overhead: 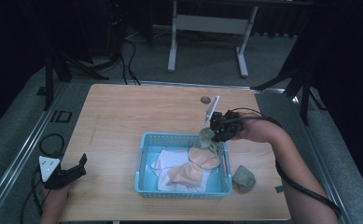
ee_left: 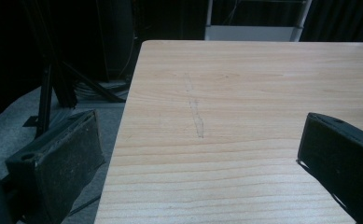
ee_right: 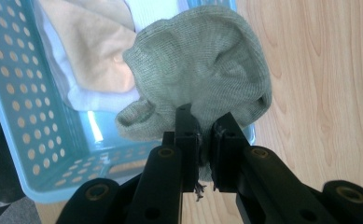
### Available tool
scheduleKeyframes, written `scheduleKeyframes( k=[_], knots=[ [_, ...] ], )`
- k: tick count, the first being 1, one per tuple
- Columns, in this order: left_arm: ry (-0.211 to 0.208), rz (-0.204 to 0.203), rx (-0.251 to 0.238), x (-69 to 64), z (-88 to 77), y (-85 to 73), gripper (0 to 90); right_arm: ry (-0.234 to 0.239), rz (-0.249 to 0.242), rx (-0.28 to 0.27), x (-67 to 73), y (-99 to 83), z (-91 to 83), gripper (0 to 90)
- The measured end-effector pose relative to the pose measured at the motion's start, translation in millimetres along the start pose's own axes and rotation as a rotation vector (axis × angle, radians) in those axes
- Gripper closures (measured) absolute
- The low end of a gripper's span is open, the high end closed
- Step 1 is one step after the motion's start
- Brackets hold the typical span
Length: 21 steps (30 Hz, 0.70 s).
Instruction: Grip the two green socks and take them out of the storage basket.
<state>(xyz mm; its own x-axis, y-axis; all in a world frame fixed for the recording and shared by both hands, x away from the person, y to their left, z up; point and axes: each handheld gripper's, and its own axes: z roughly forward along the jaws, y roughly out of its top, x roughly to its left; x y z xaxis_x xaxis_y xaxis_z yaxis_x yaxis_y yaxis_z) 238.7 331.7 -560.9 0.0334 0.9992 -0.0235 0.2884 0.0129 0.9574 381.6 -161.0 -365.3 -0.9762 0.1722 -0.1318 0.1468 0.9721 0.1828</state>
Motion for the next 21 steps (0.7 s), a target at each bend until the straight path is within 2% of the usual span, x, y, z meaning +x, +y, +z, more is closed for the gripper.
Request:
scheduleKeyframes(
  k=[10, 17, 21],
  knots=[
    [0.001, 0.005, 0.001, -0.4, -0.1, 0.0, 0.4, -0.014, 0.057, -0.004, -7.7, -34.5, -4.5, 83.0],
    [0.002, 0.006, 0.002, -0.6, -0.1, 0.0, 0.4, -0.024, 0.105, -0.015, -13.9, -66.7, -5.9, 82.9],
    [0.003, 0.008, 0.004, -0.6, 0.0, 0.1, 0.4, -0.03, 0.15, -0.009, -17.8, -87.1, -5.2, 82.9]
  ],
)
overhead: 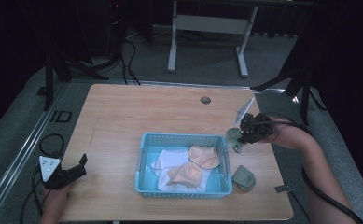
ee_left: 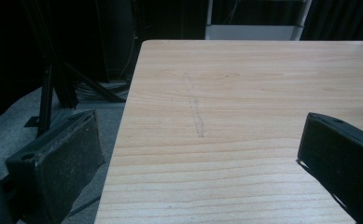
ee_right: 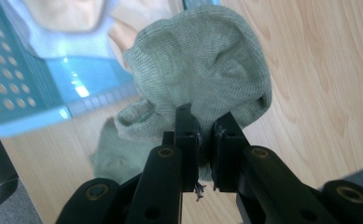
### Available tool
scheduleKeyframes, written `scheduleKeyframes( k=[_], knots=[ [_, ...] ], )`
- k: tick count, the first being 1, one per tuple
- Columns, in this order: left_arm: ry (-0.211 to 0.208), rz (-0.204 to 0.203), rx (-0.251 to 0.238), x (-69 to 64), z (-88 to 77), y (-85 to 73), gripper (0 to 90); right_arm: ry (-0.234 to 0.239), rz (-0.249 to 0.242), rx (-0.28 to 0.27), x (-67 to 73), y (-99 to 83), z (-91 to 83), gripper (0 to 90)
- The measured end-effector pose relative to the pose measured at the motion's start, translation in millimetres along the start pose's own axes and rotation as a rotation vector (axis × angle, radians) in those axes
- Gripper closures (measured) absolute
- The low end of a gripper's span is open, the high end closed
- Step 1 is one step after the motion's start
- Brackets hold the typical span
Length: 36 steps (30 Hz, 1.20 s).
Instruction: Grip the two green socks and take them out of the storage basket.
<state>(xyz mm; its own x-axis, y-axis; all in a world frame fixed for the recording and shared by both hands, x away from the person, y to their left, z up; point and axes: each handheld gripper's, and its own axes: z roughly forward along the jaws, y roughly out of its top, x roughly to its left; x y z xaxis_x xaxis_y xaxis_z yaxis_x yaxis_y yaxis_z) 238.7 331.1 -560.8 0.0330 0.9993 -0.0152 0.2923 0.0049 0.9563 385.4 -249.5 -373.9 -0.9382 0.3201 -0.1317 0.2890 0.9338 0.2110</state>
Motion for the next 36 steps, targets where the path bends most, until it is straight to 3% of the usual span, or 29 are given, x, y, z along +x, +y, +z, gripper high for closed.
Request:
scheduleKeyframes(
  k=[6, 13, 21, 22, 26, 30, 32, 34, 36],
  knots=[
    [-0.001, 0.001, 0.0, -0.2, 0.0, 0.0, 0.4, -0.019, 0.044, 0.01, -11.2, -23.1, 2.5, 82.8],
    [-0.001, 0.001, -0.001, -0.2, -0.1, 0.0, 0.4, -0.018, 0.069, 0.0, -19.0, -33.3, 20.6, 82.6],
    [-0.003, -0.001, -0.003, -0.2, -0.7, -0.4, 0.4, -0.013, 0.088, 0.005, -25.5, -38.1, 56.8, 82.4],
    [-0.003, -0.002, 0.0, -0.2, -0.4, -0.2, 0.4, -0.013, 0.094, 0.01, -26.3, -39.0, 68.2, 82.2],
    [-0.003, -0.002, 0.0, -0.2, -0.5, -0.3, 0.4, 0.019, 0.113, 0.013, -25.3, -39.6, 91.0, 82.1],
    [-0.004, 0.0, -0.002, -0.3, -0.8, -0.5, 0.4, 0.03, 0.111, 0.075, -21.0, -39.9, 112.6, 81.0],
    [-0.004, 0.0, -0.002, -0.3, -0.7, -0.5, 0.4, 0.04, 0.114, 0.087, -19.8, -40.7, 120.0, 76.9],
    [-0.004, 0.0, -0.001, -0.3, -0.7, -0.5, 0.4, 0.044, 0.131, 0.077, -19.9, -41.9, 122.5, 61.7],
    [-0.005, 0.0, -0.001, -0.3, -0.6, -0.5, 0.4, 0.051, 0.145, 0.053, -20.6, -43.3, 119.9, 54.6]
  ],
)
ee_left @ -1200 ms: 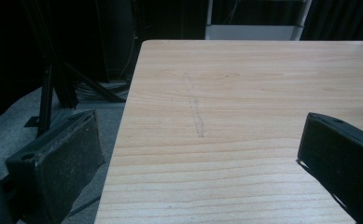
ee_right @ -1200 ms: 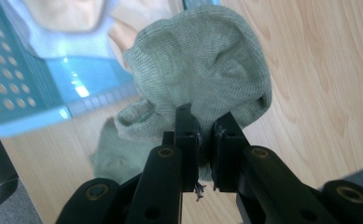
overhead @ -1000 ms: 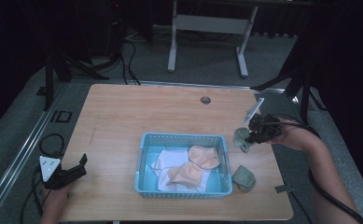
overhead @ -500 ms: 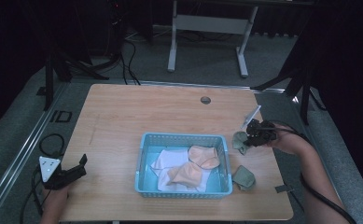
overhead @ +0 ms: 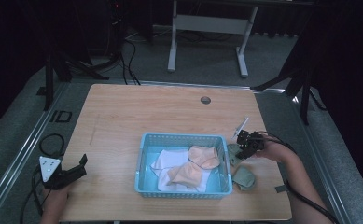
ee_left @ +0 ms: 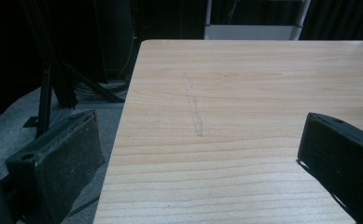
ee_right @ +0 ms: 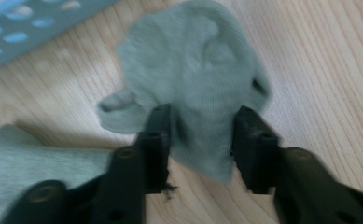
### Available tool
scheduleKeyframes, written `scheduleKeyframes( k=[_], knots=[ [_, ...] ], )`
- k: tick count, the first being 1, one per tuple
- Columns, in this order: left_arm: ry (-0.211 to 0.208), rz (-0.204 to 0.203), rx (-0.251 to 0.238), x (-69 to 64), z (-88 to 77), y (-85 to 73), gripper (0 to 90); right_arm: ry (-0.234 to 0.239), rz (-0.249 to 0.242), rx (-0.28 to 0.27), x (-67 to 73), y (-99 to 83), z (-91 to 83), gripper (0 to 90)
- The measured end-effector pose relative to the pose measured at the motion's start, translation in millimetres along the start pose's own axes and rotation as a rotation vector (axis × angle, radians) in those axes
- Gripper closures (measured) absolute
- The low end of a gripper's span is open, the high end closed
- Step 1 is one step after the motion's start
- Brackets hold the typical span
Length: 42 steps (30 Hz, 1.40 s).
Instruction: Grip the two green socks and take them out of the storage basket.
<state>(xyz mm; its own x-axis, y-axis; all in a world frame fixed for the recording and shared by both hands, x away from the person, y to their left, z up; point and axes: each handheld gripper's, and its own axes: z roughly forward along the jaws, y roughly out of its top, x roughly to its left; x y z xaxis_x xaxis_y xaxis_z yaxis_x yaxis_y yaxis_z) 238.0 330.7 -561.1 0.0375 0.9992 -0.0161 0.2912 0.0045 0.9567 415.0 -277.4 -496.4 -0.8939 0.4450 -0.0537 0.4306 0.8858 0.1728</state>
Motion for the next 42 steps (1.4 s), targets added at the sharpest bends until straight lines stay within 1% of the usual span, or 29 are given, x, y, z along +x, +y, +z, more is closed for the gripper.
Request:
scheduleKeyframes(
  k=[1, 2, 3, 4, 6, 8, 9, 10, 11, 13, 14, 15, 17, 18, 20, 21, 24, 26, 28, 30, 31, 33, 34, 35, 36, 38, 40, 41, 42],
  knots=[
    [0.0, 0.0, 0.001, 0.0, 0.1, 0.0, 0.4, 0.002, 0.003, -0.011, -0.7, -0.9, -2.0, 48.8],
    [0.0, 0.0, 0.001, -0.1, 0.1, 0.0, 0.4, 0.0, 0.006, -0.019, -0.8, -1.9, -4.6, 46.4],
    [0.0, 0.001, 0.0, -0.2, 0.1, 0.0, 0.4, -0.008, 0.006, -0.03, -1.1, -3.1, -8.0, 45.6],
    [0.0, 0.001, 0.0, -0.2, 0.0, 0.0, 0.4, -0.008, 0.009, -0.043, -1.7, -4.6, -11.5, 42.9],
    [0.0, 0.001, 0.0, -0.3, 0.0, 0.0, 0.4, -0.018, 0.014, -0.073, -1.6, -7.8, -18.9, 41.5],
    [0.001, 0.002, 0.0, -0.4, -0.1, 0.0, 0.4, -0.009, 0.024, -0.094, -1.3, -11.7, -24.5, 37.0],
    [0.0, 0.002, 0.0, -0.5, -0.1, 0.0, 0.4, -0.019, 0.027, -0.099, -0.7, -13.8, -26.6, 34.3],
    [-0.001, 0.002, 0.0, -0.5, -0.1, 0.0, 0.4, -0.026, 0.036, -0.106, -0.4, -16.3, -28.5, 31.6],
    [-0.001, 0.001, 0.001, -0.5, -0.1, 0.0, 0.4, -0.022, 0.048, -0.116, -0.5, -19.5, -30.2, 29.8],
    [-0.001, 0.0, 0.001, -0.4, 0.0, 0.0, 0.4, -0.034, 0.071, -0.149, -1.0, -27.4, -33.7, 28.2],
    [-0.001, 0.0, 0.001, -0.4, 0.0, 0.0, 0.4, -0.034, 0.071, -0.149, -1.0, -27.4, -33.7, 28.2],
    [0.0, 0.0, 0.003, -0.5, 0.2, 0.1, 0.4, -0.029, 0.091, -0.159, -1.4, -31.8, -34.9, 26.5],
    [-0.001, 0.001, 0.004, -0.6, 0.4, 0.2, 0.4, -0.044, 0.093, -0.17, -0.8, -42.2, -36.2, 17.8],
    [-0.001, 0.001, 0.004, -0.6, 0.4, 0.2, 0.4, -0.043, 0.096, -0.178, -0.4, -46.9, -36.5, 17.3],
    [-0.001, 0.0, 0.004, -0.5, 0.4, 0.2, 0.4, -0.035, 0.128, -0.205, -1.6, -56.4, -37.0, 16.7],
    [-0.001, 0.0, 0.004, -0.5, 0.4, 0.2, 0.4, -0.033, 0.136, -0.218, -2.0, -61.2, -37.2, 15.9],
    [-0.001, 0.001, 0.005, -0.7, 0.5, 0.2, 0.4, -0.031, 0.171, -0.241, -2.9, -74.6, -36.8, 15.9],
    [-0.001, 0.001, 0.004, -0.7, 0.5, 0.2, 0.4, -0.04, 0.185, -0.254, -2.8, -82.8, -35.7, 15.4],
    [-0.001, 0.0, 0.005, -0.6, 0.5, 0.3, 0.4, -0.032, 0.21, -0.273, -2.1, -91.0, -35.0, 15.3],
    [-0.001, -0.001, 0.005, -0.5, 0.5, 0.3, 0.4, -0.045, 0.235, -0.298, -1.6, -99.4, -34.0, 14.0],
    [-0.001, -0.001, 0.004, -0.5, 0.5, 0.3, 0.4, -0.054, 0.252, -0.321, -0.9, -105.0, -33.4, 13.9],
    [-0.001, -0.001, 0.004, -0.5, 0.4, 0.2, 0.4, -0.057, 0.257, -0.332, -0.5, -107.2, -33.1, 13.3],
    [-0.002, 0.0, 0.003, -0.5, 0.3, 0.2, 0.4, -0.078, 0.283, -0.357, 1.5, -112.5, -31.9, 10.8],
    [-0.002, 0.001, 0.003, -0.5, 0.3, 0.2, 0.4, -0.13, 0.331, -0.381, 5.2, -120.6, -28.7, 10.7],
    [-0.002, 0.001, 0.003, -0.6, 0.4, 0.2, 0.4, -0.15, 0.357, -0.404, 7.0, -124.8, -26.5, 10.7],
    [-0.003, 0.0, 0.004, -0.5, 0.4, 0.2, 0.4, -0.175, 0.422, -0.445, 8.7, -133.1, -22.0, 10.6],
    [-0.002, -0.001, 0.004, -0.6, 0.4, 0.2, 0.4, -0.193, 0.474, -0.48, 9.2, -140.6, -17.7, 10.7],
    [-0.002, -0.001, 0.004, -0.5, 0.5, 0.3, 0.4, -0.195, 0.506, -0.502, 9.4, -143.9, -15.5, 10.7],
    [-0.002, -0.001, 0.004, -0.5, 0.6, 0.3, 0.4, -0.187, 0.52, -0.517, 9.5, -146.7, -13.7, 10.6]
  ],
)
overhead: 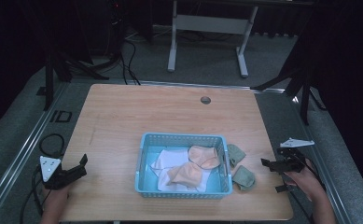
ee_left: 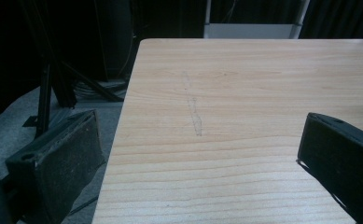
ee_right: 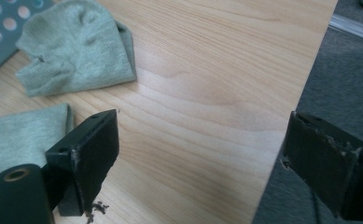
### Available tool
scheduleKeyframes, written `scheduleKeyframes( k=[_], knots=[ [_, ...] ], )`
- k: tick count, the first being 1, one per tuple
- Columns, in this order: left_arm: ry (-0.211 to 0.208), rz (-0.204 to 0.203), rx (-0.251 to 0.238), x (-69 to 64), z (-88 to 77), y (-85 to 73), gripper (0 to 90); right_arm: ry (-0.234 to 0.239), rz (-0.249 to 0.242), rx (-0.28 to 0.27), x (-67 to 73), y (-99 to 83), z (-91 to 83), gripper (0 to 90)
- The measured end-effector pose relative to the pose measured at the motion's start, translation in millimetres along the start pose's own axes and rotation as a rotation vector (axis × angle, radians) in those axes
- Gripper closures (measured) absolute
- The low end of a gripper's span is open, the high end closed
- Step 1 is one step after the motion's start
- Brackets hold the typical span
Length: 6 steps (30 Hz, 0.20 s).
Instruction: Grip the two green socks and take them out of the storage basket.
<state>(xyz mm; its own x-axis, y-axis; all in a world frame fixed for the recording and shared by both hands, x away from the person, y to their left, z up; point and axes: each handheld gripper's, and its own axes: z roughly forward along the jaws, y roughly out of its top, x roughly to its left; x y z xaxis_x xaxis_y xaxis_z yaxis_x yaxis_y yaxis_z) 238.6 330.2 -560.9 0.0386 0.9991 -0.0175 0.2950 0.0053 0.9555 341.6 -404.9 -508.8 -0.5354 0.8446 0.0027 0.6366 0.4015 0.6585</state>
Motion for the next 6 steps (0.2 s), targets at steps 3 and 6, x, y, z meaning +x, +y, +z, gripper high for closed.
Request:
scheduleKeyframes(
  k=[3, 6],
  knots=[
    [0.0, 0.0, 0.001, 0.0, 0.1, 0.1, 0.4, -0.001, 0.022, -0.022, 1.0, -6.6, 2.1, 10.5],
    [0.0, -0.002, 0.002, 0.1, 0.2, 0.2, 0.4, 0.002, 0.027, -0.031, 2.8, -7.2, 2.7, 10.6]
  ],
)
